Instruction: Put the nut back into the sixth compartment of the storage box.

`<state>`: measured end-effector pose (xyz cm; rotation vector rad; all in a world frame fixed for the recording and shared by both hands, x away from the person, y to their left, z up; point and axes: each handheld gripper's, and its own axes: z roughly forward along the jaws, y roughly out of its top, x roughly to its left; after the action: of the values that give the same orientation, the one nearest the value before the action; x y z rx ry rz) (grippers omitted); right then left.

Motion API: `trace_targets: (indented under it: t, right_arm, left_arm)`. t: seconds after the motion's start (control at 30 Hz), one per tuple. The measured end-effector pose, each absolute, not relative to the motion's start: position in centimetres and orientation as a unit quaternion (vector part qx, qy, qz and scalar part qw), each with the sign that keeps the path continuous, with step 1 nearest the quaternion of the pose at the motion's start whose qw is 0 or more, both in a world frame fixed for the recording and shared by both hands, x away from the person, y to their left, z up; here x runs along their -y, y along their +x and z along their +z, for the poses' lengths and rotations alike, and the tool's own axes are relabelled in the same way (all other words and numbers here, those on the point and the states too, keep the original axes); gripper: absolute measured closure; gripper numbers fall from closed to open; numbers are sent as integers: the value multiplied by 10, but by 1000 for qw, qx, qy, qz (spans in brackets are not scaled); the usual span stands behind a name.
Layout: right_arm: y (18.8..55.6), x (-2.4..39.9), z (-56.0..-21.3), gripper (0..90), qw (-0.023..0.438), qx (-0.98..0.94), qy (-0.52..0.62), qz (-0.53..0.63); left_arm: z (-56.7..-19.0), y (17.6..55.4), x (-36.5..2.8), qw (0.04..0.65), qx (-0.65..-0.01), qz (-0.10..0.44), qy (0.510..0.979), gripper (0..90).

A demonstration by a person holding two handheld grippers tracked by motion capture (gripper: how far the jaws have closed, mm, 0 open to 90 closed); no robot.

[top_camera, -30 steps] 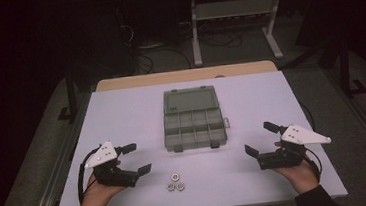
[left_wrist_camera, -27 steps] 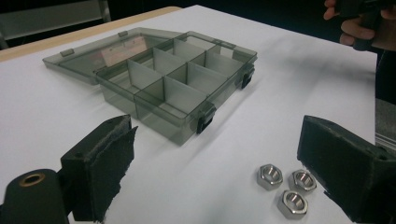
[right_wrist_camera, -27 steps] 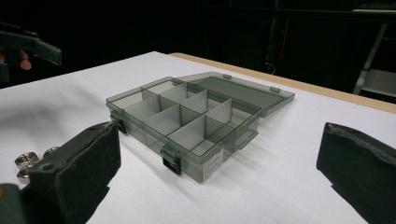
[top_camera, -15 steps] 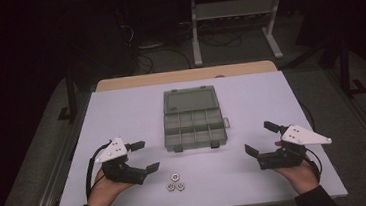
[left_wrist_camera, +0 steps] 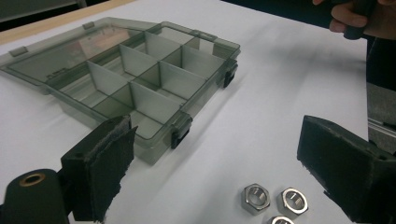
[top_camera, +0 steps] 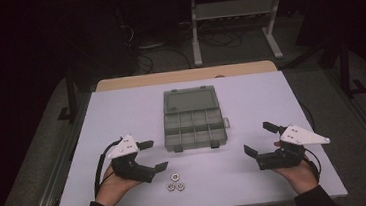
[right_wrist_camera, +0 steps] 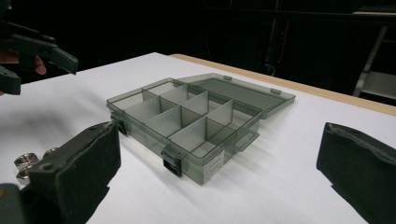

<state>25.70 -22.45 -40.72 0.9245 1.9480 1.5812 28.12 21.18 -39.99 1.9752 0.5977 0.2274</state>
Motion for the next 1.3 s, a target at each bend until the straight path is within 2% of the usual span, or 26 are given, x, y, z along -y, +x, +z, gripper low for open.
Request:
trace_targets:
  t: [0.37, 1.03, 1.3]
  right_arm:
    - [257, 225, -408, 0, 230, -710, 337, 574]
    - [257, 225, -409, 0, 226, -708, 343, 574]
    - [258, 226, -409, 0, 228, -710, 341, 573]
  left_arm:
    - [-415, 280, -199, 477, -234, 74, 844, 158]
    - [-433, 277, -184, 420, -216, 41, 880, 500]
    - [-436, 277, -181, 409, -214, 31, 886, 573]
